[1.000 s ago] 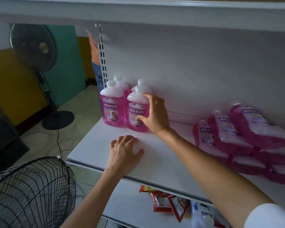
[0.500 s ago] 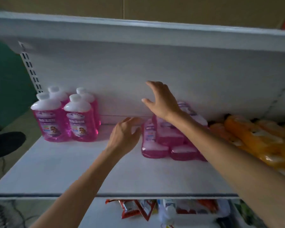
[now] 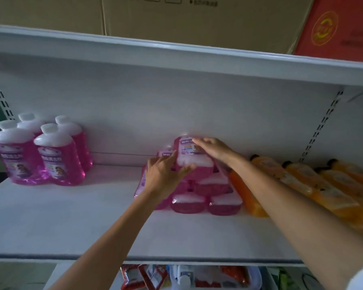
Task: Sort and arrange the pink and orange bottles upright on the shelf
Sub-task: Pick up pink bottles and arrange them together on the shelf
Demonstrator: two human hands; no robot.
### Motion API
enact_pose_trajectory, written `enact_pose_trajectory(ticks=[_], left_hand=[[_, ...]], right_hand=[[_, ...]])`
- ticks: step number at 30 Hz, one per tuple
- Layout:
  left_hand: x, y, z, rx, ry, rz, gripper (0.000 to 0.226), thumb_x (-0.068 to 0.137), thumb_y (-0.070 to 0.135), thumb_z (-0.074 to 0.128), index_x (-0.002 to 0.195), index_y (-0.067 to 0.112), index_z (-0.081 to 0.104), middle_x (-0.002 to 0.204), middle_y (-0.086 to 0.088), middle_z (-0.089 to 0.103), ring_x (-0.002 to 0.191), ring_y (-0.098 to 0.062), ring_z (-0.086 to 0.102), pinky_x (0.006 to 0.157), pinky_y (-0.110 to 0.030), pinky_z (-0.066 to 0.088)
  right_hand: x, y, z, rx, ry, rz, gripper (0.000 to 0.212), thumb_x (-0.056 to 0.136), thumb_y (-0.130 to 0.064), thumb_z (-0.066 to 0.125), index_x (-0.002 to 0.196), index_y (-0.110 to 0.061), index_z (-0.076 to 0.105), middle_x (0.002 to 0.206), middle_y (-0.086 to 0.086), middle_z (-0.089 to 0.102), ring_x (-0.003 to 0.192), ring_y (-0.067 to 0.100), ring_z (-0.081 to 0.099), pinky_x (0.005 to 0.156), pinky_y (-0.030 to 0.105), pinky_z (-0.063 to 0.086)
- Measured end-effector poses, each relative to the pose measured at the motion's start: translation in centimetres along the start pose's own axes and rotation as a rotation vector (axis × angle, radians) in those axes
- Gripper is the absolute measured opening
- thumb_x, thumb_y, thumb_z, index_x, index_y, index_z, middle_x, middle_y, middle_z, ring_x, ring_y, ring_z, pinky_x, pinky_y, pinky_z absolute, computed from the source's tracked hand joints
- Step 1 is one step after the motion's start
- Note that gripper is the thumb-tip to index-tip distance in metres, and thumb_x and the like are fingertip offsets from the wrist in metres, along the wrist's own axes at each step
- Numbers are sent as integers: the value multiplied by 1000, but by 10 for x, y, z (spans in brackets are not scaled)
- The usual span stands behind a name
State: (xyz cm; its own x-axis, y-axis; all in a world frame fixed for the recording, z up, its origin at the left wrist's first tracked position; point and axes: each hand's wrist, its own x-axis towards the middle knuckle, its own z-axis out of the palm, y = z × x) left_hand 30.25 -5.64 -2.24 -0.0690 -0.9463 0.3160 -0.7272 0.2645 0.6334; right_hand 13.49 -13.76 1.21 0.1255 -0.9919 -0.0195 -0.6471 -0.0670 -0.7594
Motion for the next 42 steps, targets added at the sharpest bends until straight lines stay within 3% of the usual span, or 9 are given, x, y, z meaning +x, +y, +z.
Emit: enact_pose_trajectory(ticks=[4,8,13,17,22,26,32,39,42], left_hand=[[-7,4,-9,-166,-11,-1,85,66,75,46,139,31,40,101,6,66,92,-16,60,79,-29,47],[-15,2,-15,-422,20,4,89,73,32,76,142,36,19,111,9,62,101,-11,59,86,-22,43],[-25,-19,-30,-682,47,67,97,66,-6,70,131,50,23,103,14,67,95,-10,65,92,-36,50],[-34,-30,-48,-702,43,60,104,71,-25,58,133,45,12,105,10,62,86,-1,64,88,-26,52],[-50,-68,-71,-586,96,41,104,71,-19,64,136,49,19,95,22,67,86,3,64,83,-18,51],[-77,-99,-90,-270,196,25,104,65,1,78,141,28,12,101,20,60,83,12,61,77,-12,49],[-105,-153,-108,212,128,-156,53,73,49,65,117,19,63,118,-3,63,105,-22,57,90,-35,43],[-105,-179,-114,302,-8,-94,40,77,44,46,103,25,70,115,2,64,105,-23,54,91,-35,36],[-101,-185,-116,294,-9,-105,42,76,45,45,106,27,68,117,3,62,106,-21,52,92,-34,34]], right_hand=[[-7,-1,-1,66,84,-178,41,91,-46,53,113,-12,65,111,0,65,106,19,60,93,30,44],[-21,-24,-7,354,107,-386,32,84,-32,68,115,-29,60,116,-2,65,113,17,59,96,43,49],[-38,-53,-2,398,-20,-513,70,70,-19,80,128,-34,42,126,-4,51,117,21,53,90,39,52],[-45,-75,17,375,26,-545,77,68,-13,81,131,-26,39,128,2,47,104,7,55,85,31,54],[-46,-98,53,361,-22,-528,76,68,-9,81,127,-24,36,123,6,48,96,7,57,78,29,57],[-47,-109,94,316,-38,-513,76,65,-13,84,124,-24,38,121,2,50,98,9,56,78,26,53],[-41,-110,164,245,131,-532,73,63,-10,84,123,-16,42,124,6,47,109,18,47,88,29,44],[-13,-109,200,153,299,-550,68,61,4,78,120,-3,44,119,16,49,99,19,47,75,13,36],[-4,-112,206,76,296,-569,69,65,0,79,123,-3,42,124,11,50,108,24,48,83,23,40]])
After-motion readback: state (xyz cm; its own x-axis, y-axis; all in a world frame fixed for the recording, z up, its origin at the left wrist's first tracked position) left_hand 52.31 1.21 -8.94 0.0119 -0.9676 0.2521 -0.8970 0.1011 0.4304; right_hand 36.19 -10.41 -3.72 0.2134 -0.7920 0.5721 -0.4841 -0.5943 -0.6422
